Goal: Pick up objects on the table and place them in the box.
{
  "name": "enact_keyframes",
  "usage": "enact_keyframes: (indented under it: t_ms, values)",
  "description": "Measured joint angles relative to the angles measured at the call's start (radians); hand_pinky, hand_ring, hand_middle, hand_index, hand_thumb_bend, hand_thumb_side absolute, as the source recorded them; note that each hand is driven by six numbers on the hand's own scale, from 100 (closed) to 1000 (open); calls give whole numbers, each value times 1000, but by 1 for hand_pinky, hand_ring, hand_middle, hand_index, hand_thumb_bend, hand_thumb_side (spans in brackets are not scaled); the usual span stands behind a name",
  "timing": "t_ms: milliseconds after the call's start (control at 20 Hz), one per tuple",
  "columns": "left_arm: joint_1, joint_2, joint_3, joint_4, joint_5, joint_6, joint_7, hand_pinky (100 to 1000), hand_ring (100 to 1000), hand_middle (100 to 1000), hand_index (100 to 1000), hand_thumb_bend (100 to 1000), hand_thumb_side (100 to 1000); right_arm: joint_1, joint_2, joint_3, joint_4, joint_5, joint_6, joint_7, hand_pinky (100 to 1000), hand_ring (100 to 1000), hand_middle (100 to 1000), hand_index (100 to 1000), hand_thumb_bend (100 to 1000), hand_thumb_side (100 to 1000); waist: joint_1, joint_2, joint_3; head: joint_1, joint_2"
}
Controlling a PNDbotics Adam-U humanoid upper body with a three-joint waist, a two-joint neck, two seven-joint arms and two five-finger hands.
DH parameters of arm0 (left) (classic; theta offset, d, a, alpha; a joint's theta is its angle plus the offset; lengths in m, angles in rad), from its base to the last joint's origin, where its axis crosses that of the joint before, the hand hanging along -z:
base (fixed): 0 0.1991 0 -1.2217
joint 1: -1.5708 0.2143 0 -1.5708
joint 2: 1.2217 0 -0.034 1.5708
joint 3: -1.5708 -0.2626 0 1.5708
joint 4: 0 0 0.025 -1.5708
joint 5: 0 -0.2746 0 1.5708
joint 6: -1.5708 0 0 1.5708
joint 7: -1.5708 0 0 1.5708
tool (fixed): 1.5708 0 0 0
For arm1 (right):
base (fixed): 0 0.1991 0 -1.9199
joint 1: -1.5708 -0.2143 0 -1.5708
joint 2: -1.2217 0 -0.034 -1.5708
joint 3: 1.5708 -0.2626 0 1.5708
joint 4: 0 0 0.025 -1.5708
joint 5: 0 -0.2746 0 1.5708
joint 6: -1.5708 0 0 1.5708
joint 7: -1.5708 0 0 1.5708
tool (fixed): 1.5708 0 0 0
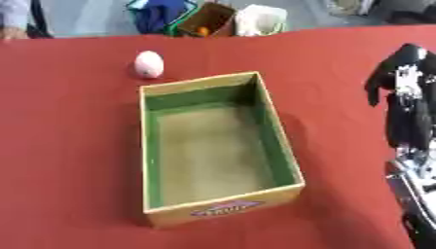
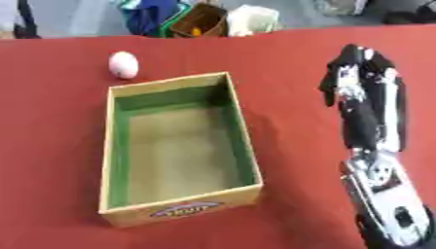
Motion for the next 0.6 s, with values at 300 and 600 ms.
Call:
enact_keyframes:
  t_ms: [300, 600]
  values:
    - [21, 25, -61, 105, -89, 41, -82, 291, 374, 441, 507, 231, 755, -1, 0, 3, 0, 0, 0, 2, 100, 314, 353, 467, 100, 506, -2, 0, 0, 2, -14]
    - [22, 25, -78, 160, -176, 99, -173, 100, 157, 295, 466, 218, 754, -1, 0, 3, 0, 0, 1, 3, 100, 314, 353, 467, 100, 506, -3, 0, -1, 7, -21]
